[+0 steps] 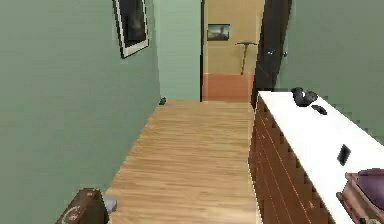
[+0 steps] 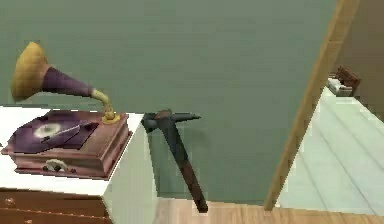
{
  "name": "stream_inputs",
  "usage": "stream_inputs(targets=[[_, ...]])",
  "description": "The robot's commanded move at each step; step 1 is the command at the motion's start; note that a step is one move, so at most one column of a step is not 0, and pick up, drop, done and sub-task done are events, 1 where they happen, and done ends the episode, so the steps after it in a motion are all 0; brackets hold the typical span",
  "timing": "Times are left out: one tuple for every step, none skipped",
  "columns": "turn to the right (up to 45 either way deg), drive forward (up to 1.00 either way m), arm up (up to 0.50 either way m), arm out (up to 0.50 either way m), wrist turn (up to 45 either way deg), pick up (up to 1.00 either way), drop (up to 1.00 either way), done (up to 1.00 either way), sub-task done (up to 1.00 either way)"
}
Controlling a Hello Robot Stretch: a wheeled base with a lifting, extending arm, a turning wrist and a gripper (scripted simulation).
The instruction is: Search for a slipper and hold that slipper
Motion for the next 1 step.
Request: stream_inputs(targets=[[0.0,1.00,0.00,0.00,0.0,0.00,0.00,0.00,0.00]])
